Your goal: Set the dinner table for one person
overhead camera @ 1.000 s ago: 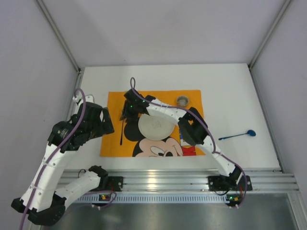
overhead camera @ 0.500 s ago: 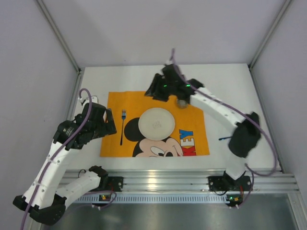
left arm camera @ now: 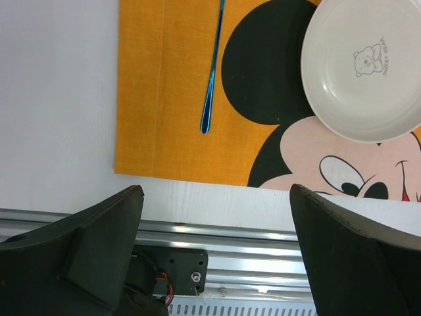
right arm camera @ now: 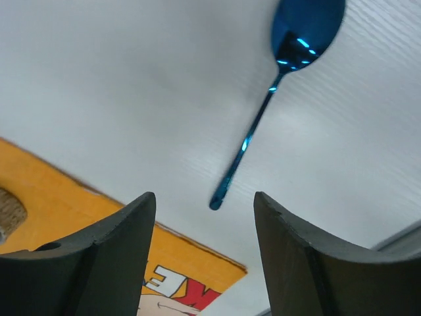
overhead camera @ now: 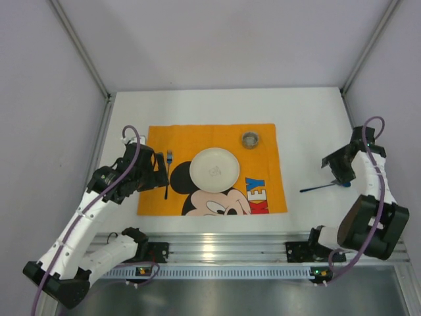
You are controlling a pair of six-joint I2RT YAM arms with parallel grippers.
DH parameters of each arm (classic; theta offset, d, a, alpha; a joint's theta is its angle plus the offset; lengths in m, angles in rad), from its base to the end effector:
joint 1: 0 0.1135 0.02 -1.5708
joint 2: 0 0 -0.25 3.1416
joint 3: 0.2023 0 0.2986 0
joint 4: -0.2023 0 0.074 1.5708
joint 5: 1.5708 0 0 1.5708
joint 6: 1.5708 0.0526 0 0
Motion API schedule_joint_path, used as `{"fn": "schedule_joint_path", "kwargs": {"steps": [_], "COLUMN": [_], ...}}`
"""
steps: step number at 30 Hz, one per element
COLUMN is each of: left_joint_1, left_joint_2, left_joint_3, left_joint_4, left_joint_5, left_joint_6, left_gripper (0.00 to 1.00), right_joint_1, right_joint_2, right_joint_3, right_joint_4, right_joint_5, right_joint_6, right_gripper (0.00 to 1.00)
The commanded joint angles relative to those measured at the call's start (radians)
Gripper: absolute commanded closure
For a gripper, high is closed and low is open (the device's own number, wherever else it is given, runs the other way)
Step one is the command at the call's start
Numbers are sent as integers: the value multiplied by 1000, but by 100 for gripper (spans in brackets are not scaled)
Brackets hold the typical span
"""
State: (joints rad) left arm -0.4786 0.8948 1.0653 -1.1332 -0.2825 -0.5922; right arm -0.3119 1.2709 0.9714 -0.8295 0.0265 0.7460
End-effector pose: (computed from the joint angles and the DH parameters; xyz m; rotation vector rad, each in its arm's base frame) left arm 0.1956 -0.0850 0.3151 -0.2511 2.4683 -0.0937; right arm 0.2827 -0.0926 0.2089 1.3709 2.3295 0.0957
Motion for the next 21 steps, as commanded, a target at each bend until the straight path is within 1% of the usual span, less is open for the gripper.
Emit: {"fn": "schedule_joint_path", "kwargs": {"steps": [1, 5, 7, 11, 16, 19, 21], "left_joint_1": [5, 5, 5, 5, 5, 5, 5], "left_joint_2": [0, -11, -20, -43, -42, -30, -16], "left_joint_3": [-5, 4, 4, 4, 15, 27, 28], "left_joint_4": [72, 47, 24, -10, -39, -43, -42], "left_joint_5": [25, 13, -3, -27, -61, -72, -75], "left_joint_6": [9, 6, 0, -18, -31, -34, -35], "left_gripper": [2, 2, 2, 2, 2, 1, 2], "right_joint_1": [-100, -113, -113, -113, -113, -113, -113], "right_joint_2": [45, 171, 199, 258, 306, 327, 344], "right_joint_3": [24, 69, 73, 50, -5, -19, -25], "right_joint_4": [-56, -48, -27, 16, 78, 108, 134], "right_joint_5": [-20, 16, 21, 18, 22, 33, 36], "right_joint_6": [-60, -73, -66, -53, -50, -51, -51], "right_gripper": [38, 37, 37, 37, 41, 47, 56]}}
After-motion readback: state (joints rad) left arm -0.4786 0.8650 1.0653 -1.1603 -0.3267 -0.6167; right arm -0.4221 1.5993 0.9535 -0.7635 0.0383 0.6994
